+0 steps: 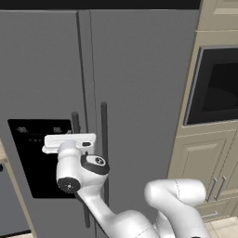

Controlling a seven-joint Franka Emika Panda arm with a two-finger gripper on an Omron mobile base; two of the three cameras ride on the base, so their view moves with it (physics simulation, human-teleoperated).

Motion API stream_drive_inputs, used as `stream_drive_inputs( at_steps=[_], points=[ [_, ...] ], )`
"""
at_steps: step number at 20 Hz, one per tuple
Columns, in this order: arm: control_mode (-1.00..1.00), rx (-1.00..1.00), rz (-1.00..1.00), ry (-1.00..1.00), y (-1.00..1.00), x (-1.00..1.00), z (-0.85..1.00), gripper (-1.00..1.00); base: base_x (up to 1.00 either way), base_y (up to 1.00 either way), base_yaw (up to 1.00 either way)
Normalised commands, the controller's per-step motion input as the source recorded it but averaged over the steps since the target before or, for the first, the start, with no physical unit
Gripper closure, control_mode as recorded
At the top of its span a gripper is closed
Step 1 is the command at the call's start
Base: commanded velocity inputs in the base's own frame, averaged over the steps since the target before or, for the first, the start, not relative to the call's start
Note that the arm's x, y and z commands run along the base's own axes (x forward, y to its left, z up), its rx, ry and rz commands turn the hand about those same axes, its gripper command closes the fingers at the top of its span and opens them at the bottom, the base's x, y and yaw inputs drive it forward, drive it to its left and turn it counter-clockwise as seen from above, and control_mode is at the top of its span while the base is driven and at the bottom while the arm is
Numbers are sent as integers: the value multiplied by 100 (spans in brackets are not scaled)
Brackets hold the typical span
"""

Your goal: Open the freezer door, pick up the ice cube tray from the freezer, and place it on the dining counter.

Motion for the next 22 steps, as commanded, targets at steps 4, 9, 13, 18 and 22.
stream_drive_inputs(
  at_steps=[4,9,13,18,22],
  points=[
    [-100,0,-9,2,72,-51,0,100,0,0,0],
    [-100,0,-7,5,63,-64,3,100,0,0,0],
    [-100,0,-5,6,55,-65,4,100,0,0,0],
    [-100,0,-4,5,51,-67,1,100,0,0,0],
    [-100,0,-3,7,51,-60,0,100,0,0,0]
  ],
)
